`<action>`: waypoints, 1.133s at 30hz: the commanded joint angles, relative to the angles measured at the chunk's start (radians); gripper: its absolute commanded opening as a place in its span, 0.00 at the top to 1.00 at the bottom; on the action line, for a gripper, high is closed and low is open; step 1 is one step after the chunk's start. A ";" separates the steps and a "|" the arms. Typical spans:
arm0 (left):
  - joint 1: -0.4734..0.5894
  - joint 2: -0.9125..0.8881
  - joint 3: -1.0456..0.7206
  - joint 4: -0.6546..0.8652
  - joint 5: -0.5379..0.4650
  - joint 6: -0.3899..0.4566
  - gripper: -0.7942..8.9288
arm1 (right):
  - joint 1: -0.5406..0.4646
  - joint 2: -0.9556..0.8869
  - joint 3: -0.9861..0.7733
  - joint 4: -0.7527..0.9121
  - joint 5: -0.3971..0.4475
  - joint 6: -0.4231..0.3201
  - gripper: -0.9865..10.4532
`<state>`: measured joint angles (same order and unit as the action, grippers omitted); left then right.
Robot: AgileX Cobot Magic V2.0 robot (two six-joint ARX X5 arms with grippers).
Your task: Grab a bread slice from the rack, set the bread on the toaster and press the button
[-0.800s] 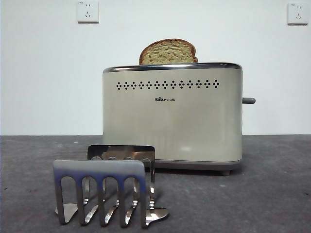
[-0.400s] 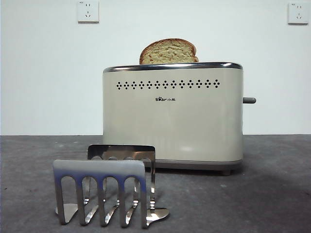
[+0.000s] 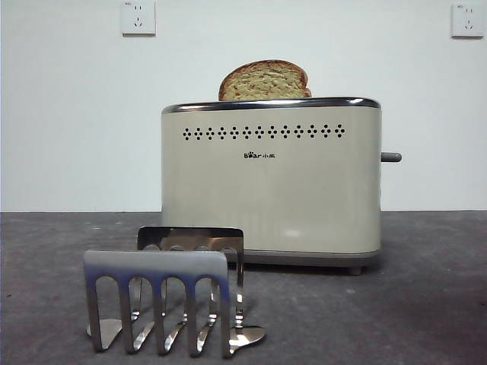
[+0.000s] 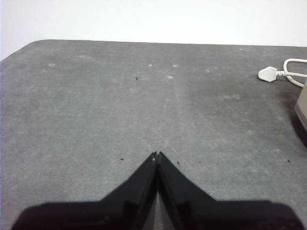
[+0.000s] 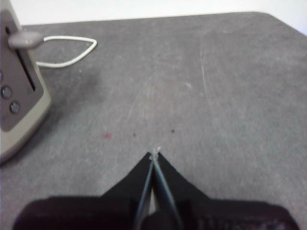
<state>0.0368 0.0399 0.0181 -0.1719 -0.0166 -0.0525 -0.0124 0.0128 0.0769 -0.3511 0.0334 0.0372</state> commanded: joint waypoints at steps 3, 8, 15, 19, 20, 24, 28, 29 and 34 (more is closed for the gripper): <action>0.003 0.001 -0.009 0.005 -0.002 0.011 0.92 | 0.000 -0.005 -0.011 0.011 0.006 -0.013 0.91; 0.003 0.011 -0.010 0.005 -0.002 0.011 0.92 | 0.000 -0.005 -0.027 0.068 0.033 -0.047 0.91; 0.003 0.016 -0.009 0.005 -0.002 0.011 0.92 | 0.000 -0.005 -0.063 0.171 0.031 -0.013 0.91; 0.003 0.016 -0.009 0.005 -0.002 0.011 0.92 | 0.000 -0.004 -0.063 0.170 0.034 -0.013 0.91; 0.003 0.016 -0.009 0.005 -0.002 0.011 0.92 | 0.000 -0.003 -0.063 0.169 0.034 -0.013 0.91; 0.003 0.016 -0.009 0.005 -0.002 0.011 0.92 | 0.000 -0.003 -0.063 0.170 0.034 -0.013 0.91; 0.003 0.016 -0.009 0.005 -0.002 0.011 0.92 | 0.000 -0.003 -0.063 0.170 0.034 -0.013 0.91; 0.003 0.016 -0.009 0.005 -0.002 0.011 0.92 | 0.000 -0.003 -0.063 0.169 0.034 -0.013 0.91; 0.003 0.016 -0.009 0.005 -0.002 0.011 0.92 | 0.000 -0.003 -0.063 0.170 0.034 -0.013 0.91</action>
<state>0.0368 0.0551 0.0181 -0.1719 -0.0166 -0.0525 -0.0124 0.0105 0.0257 -0.1867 0.0635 0.0147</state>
